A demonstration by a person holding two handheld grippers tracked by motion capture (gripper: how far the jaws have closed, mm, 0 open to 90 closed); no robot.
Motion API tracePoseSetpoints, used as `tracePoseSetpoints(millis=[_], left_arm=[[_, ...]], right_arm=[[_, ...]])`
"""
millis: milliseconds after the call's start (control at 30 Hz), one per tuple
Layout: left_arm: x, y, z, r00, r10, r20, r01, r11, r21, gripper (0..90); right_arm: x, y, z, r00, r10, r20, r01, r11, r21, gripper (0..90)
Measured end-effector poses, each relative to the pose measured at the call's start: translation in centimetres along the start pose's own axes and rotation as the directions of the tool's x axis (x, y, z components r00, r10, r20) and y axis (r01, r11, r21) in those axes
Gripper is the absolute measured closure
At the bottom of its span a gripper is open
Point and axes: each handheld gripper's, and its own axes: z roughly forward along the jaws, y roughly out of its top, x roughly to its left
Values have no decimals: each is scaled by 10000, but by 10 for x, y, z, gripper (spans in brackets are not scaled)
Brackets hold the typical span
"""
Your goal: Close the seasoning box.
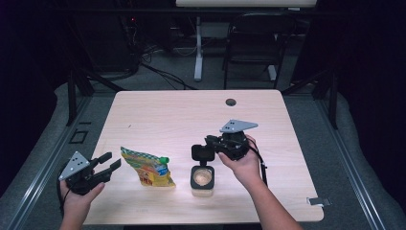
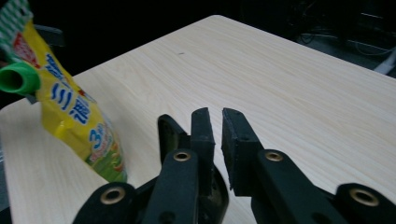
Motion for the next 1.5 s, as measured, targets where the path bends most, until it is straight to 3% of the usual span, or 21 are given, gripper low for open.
tracePoseSetpoints(millis=[133, 333, 800, 1500], left_arm=[[1, -1, 1, 10000, -47, -4, 47, 10000, -7, 511], [0, -1, 1, 10000, -40, 2, 40, 10000, 33, 511], [2, -2, 1, 10000, -63, -43, 63, 10000, 24, 511], [1, -3, 2, 10000, -32, 7, 32, 9999, 108, 511]], right_arm=[[4, -1, 0, 9991, -100, -408, 103, 9999, 75, 742], [5, -5, 4, 9993, -240, -293, 247, 9994, 260, 697], [0, -15, 12, 9993, -14, -386, 39, 9978, 654, 644], [-1, -27, 19, 9989, 6, -458, 34, 9963, 862, 669]])
